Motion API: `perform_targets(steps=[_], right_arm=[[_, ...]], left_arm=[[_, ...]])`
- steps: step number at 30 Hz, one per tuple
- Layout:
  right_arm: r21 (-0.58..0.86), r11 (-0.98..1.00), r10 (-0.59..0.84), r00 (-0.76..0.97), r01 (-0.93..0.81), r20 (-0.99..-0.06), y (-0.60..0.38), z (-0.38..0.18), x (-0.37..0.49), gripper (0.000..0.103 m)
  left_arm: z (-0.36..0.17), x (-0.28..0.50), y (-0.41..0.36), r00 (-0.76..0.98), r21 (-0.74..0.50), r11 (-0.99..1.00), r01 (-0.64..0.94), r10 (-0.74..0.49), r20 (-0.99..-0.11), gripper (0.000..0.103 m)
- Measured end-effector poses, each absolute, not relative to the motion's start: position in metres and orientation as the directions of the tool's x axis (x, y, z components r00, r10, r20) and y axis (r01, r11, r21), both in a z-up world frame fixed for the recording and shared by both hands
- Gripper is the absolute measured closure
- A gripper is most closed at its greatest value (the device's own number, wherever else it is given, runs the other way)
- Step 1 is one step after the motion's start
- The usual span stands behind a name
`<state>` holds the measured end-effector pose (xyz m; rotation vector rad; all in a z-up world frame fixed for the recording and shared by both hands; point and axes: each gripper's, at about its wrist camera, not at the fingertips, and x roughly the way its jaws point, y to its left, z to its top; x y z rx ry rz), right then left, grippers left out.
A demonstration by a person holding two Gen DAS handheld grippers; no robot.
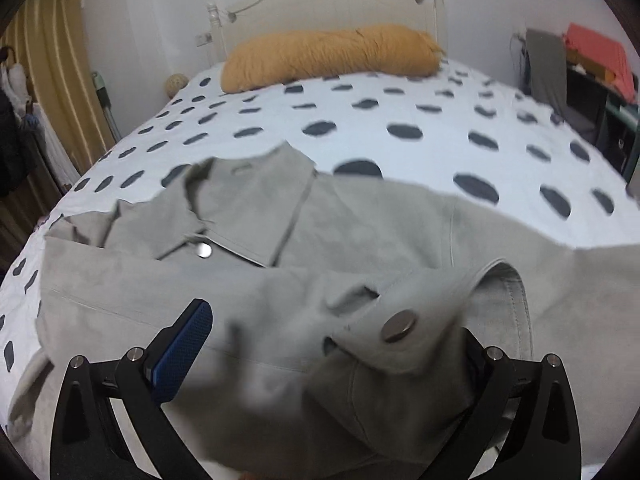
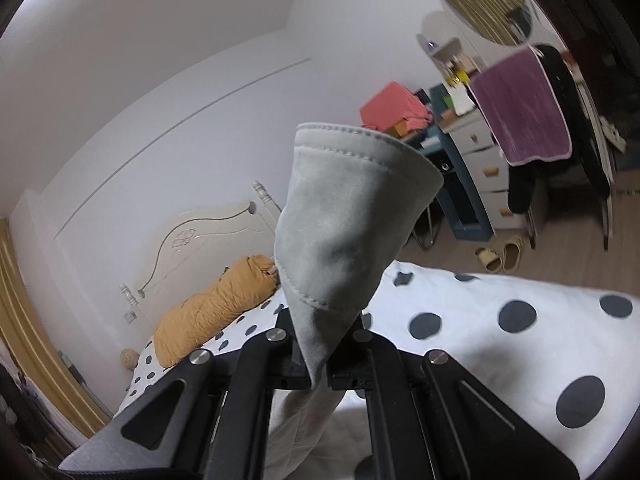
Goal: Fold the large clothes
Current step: 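Fold the held sleeve across the jacket front and release it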
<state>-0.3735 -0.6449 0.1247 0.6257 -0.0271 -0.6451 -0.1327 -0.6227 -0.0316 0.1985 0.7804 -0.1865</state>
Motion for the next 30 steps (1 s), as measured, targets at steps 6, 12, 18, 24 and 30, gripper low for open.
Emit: perform_targets(steps=[6,12,18,24,30], right_arm=[[0.509,0.634,-0.588,0.790,0.582,-0.170,-0.621,0.142,-0.359,0.099],[0.484,0.630,-0.602,0.776,0.607,-0.189,-0.612,0.152,-0.358,0.099],[0.383,0.678,-0.604,0.773,0.627,-0.195,-0.579,0.174,-0.338,0.099],[0.171,0.785,-0.571,0.803,0.595,-0.171,-0.488,0.205,-0.272,0.099],[0.077,0.905,-0.388,0.887,0.418,-0.249,-0.384,0.182,-0.160,0.099]], left_arm=[[-0.014,-0.127,-0.607,0.661,0.044,0.950,0.309,-0.181,-0.729,0.000],[-0.026,-0.142,-0.599,0.636,0.029,0.945,0.325,-0.195,-0.747,0.000],[-0.013,-0.154,-0.567,0.647,0.014,0.945,0.328,-0.214,-0.732,0.000],[0.017,-0.150,-0.472,0.728,0.033,0.972,0.234,-0.153,-0.668,0.000],[0.023,-0.126,-0.362,0.759,0.043,0.993,0.108,-0.055,-0.649,0.000]])
